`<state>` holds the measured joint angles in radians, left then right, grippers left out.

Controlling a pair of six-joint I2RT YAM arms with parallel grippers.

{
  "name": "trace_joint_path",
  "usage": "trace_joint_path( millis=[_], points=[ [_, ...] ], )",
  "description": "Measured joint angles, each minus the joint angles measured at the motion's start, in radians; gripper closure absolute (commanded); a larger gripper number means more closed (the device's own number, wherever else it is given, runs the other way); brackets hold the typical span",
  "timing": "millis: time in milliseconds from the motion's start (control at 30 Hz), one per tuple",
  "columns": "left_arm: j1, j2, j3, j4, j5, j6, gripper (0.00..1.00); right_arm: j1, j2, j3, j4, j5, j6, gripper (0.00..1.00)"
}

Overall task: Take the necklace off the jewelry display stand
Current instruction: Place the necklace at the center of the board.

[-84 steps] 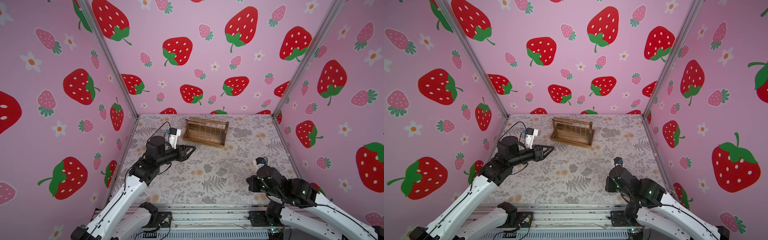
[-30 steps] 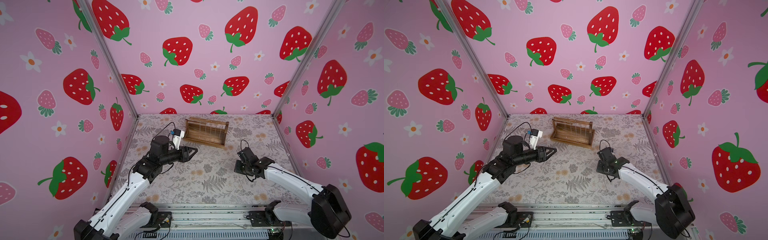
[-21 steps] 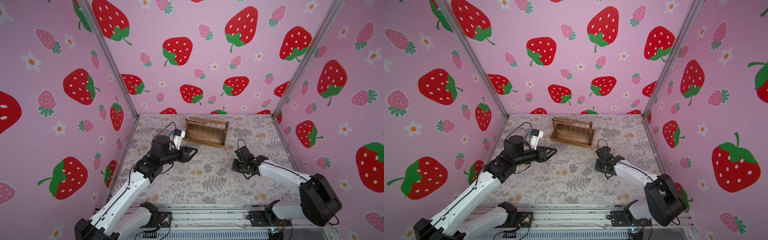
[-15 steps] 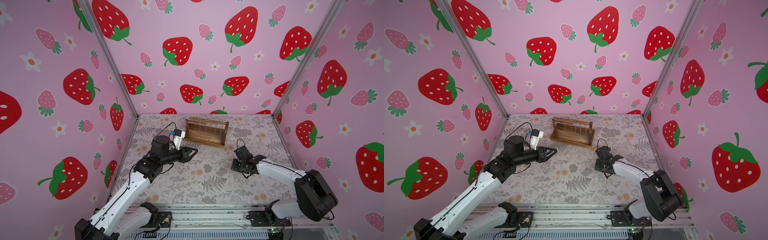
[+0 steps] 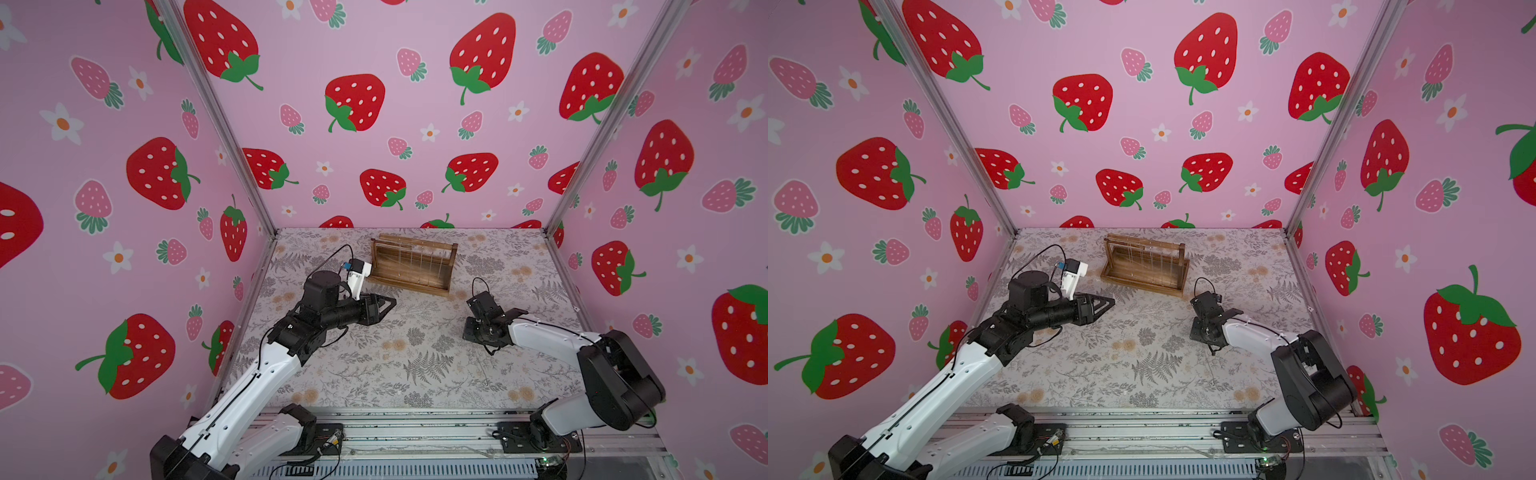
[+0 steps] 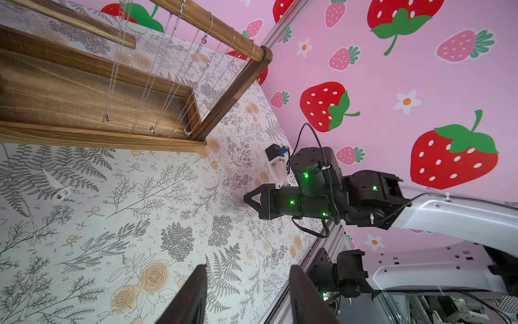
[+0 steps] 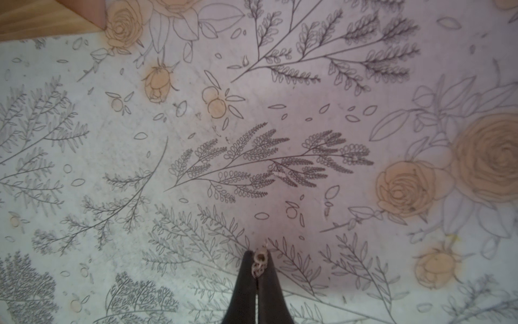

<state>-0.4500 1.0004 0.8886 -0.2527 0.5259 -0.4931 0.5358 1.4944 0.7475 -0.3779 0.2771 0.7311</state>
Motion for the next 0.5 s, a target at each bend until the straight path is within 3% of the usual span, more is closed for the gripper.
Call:
trace_joint_path(
  millis=[500],
  points=[
    [-0.003,0.007,0.000,0.000,0.002,0.000,0.51,-0.021,0.023,0.024,0.011,0.016,-0.003,1.00]
  ],
)
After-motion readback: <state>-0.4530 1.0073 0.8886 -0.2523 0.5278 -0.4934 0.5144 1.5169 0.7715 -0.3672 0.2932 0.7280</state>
